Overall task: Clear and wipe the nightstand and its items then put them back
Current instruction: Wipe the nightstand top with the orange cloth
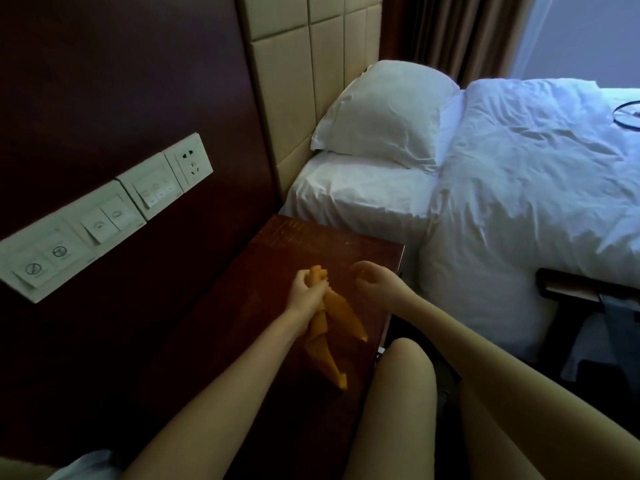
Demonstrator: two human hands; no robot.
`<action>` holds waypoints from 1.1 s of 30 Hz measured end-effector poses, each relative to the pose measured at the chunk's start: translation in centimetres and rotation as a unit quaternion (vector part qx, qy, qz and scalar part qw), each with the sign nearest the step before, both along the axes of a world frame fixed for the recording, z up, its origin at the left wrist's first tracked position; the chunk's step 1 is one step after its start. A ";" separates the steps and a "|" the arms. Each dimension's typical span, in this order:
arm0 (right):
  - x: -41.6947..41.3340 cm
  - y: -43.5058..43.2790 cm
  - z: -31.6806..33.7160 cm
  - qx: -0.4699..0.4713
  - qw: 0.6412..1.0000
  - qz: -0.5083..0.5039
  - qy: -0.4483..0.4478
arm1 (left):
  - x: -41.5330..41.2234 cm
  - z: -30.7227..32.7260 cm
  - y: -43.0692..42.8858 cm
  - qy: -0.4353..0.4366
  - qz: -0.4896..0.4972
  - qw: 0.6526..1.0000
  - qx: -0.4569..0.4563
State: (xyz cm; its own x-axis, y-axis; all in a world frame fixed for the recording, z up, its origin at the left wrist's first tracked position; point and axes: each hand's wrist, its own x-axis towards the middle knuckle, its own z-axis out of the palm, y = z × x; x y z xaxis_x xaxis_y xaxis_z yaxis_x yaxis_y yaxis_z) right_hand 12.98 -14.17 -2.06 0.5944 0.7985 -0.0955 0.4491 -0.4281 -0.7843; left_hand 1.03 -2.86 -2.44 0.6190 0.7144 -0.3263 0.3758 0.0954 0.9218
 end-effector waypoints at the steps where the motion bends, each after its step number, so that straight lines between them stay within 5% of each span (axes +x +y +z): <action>1: 0.4 0.2 -0.7 -0.011 1.000 0.002 -0.008 | 0.7 -0.3 0.5 0.032 0.003 0.999 0.041; 7: 2.9 1.6 -5.0 -0.058 0.995 0.010 -0.077 | 6.0 -3.4 3.0 0.163 -0.013 0.973 0.165; 12: 5.7 1.7 -8.6 -0.053 0.981 -0.006 -0.187 | 10.7 -7.7 3.7 0.240 -0.028 0.912 0.330; 16: 7.3 2.1 -10.1 -0.018 0.978 -0.021 -0.208 | 13.1 -10.2 4.1 0.206 -0.003 0.870 0.448; 22: 6.3 0.7 -11.2 0.053 0.963 -0.100 -0.244 | 14.2 -10.3 3.7 0.131 -0.091 0.834 0.528; 26: 6.4 1.8 -10.9 0.069 0.952 -0.037 -0.297 | 12.6 -10.7 3.3 0.113 -0.190 0.805 0.551; 33: 9.0 1.6 -10.5 0.051 0.947 -0.006 -0.317 | 11.9 -11.2 3.5 0.163 -0.088 0.832 0.524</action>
State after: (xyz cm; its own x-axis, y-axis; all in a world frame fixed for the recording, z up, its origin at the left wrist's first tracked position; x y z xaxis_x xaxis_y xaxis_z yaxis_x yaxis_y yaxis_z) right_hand 21.94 -12.60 -12.55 0.5164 0.7771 0.3599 0.8386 -0.3736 -0.3965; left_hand 12.90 0.61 -13.63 0.7442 0.6204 0.2474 0.5452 -0.7783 0.3116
